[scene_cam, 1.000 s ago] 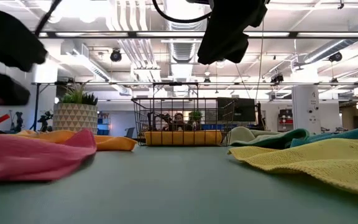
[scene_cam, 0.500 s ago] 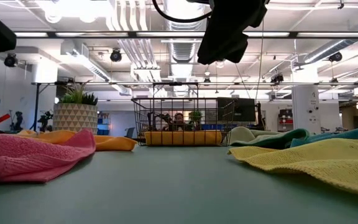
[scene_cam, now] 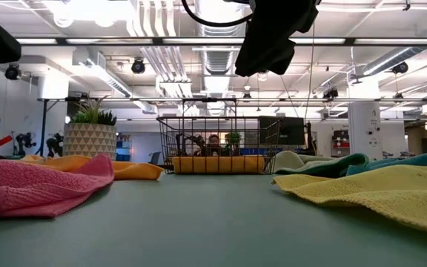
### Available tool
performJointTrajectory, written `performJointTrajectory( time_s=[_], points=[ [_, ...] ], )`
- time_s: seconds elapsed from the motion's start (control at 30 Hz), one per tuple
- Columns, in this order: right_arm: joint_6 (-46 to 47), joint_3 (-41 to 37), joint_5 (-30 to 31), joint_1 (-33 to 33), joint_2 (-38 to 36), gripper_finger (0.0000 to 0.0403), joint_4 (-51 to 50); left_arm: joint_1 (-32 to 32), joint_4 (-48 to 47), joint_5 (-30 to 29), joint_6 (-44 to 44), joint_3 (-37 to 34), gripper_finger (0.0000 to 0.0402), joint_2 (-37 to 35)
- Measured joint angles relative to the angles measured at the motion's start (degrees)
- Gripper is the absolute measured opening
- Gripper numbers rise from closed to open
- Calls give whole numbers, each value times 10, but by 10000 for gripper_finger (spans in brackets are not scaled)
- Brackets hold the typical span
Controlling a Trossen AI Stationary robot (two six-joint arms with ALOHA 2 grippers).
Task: Fold microfiber towels
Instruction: Fold the pink microfiber towel
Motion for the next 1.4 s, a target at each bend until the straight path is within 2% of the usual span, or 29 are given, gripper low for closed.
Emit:
performJointTrajectory(
  time_s=[0.23,0.4,0.53,0.73,0.83,1.0,1.4],
  points=[
    [-33,0,-6,0,0,65,26,0,-62,22,-46,-1,142,0],
    [-57,0,-7,0,0,97,77,-1,-69,56,-33,-1,178,0],
    [-79,0,-11,0,0,139,116,-23,-69,43,-31,9,176,0],
    [-159,0,-11,3,8,187,165,-76,-6,-65,-30,22,163,2],
    [-183,0,-32,9,27,191,200,-95,14,-89,-31,21,158,19],
    [-229,0,-36,21,65,191,263,-104,13,-89,-45,21,155,60],
    [-255,3,-54,20,152,192,391,-105,24,-96,-46,23,154,117]
  ],
)
